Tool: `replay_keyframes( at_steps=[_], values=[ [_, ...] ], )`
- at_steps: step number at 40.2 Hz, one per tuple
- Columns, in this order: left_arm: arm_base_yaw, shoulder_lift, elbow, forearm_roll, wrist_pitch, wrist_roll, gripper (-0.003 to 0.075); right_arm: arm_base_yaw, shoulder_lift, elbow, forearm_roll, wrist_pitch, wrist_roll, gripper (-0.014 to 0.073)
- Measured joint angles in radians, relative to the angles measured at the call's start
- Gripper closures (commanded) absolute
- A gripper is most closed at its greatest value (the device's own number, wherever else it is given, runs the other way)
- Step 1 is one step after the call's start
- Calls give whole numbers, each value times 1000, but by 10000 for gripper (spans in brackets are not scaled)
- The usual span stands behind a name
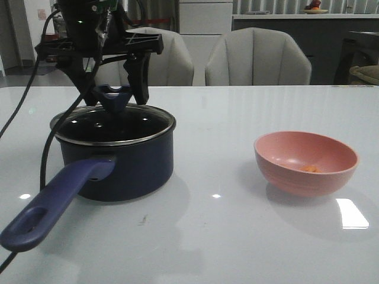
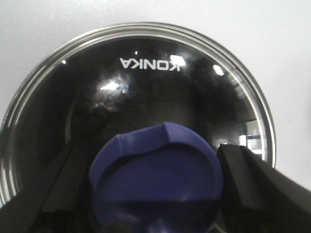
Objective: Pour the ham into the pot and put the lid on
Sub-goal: 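Lift the glass lid off the saucepan with the left gripper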
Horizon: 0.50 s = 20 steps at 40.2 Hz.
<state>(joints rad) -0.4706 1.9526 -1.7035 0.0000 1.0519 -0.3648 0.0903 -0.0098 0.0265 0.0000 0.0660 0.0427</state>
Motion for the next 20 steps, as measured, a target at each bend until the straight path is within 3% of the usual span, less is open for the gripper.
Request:
replay_keyframes(
  at_steps=[20],
  values=[
    [0,-32,0,14,0,0,378,0,0,0,0,0,0,449]
  ],
)
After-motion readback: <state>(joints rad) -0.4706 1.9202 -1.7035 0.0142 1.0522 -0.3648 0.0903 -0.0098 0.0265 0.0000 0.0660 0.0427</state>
